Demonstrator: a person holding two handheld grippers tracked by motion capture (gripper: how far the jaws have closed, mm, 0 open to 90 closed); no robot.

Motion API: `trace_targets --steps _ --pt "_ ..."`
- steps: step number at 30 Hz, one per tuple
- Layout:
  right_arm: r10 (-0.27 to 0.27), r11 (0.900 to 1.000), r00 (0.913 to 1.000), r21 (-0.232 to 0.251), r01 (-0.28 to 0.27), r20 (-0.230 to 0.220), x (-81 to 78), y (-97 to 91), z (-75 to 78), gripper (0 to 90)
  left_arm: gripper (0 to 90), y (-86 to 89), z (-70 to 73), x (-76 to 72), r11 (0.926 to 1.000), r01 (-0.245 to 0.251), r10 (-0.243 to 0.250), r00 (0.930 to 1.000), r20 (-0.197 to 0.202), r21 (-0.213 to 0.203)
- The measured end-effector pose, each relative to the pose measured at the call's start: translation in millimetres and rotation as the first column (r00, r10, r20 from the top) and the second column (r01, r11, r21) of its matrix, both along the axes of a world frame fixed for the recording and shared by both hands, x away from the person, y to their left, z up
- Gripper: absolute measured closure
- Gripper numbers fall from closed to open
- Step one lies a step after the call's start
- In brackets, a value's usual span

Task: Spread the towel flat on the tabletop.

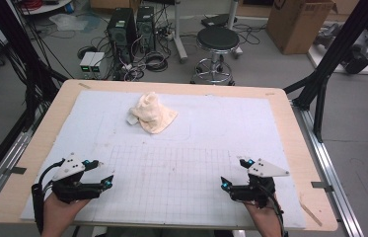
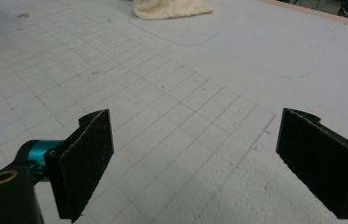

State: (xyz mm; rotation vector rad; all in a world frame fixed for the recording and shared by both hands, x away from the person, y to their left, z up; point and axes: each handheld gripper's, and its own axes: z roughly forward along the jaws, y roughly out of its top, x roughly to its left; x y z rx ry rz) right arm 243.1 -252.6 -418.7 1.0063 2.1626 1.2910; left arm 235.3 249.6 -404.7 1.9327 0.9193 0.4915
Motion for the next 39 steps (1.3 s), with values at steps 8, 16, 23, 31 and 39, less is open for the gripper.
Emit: trace_targets --steps 8,16,23,31,39 --pt "0.001 1.0 1.0 0.003 -0.001 -0.003 0.2 0.6 0.5 10.5 25.1 -4.5 2.3 5.7 0.9998 0.02 -0.02 0.9998 0.002 -0.008" --pt "0.009 0.9999 1.0 0.009 -0.009 0.001 0.7 -1.3 1.7 10.5 27.5 -18.8 11.3 30.5 0.9979 0.053 -0.053 0.9986 0.004 -0.036" --pt "-0.002 0.9999 1.0 0.016 0.002 0.01 0.2 -6.1 2.4 10.5 29.0 -40.3 14.1 59.7 0.999 0.045 -0.044 0.9977 0.052 -0.009" --pt "-0.014 0.9984 0.9998 0.054 0.014 0.014 1.2 -12.5 3.6 10.5 32.9 -51.1 9.6 96.2 0.9959 -0.044 0.048 0.9976 0.05 -0.079" --pt "-0.006 0.998 0.9999 0.063 0.005 0.015 3.1 -13.8 4.0 10.5 32.5 -58.0 10.9 135.2 0.9882 -0.136 0.136 0.9907 -0.007 -0.069"
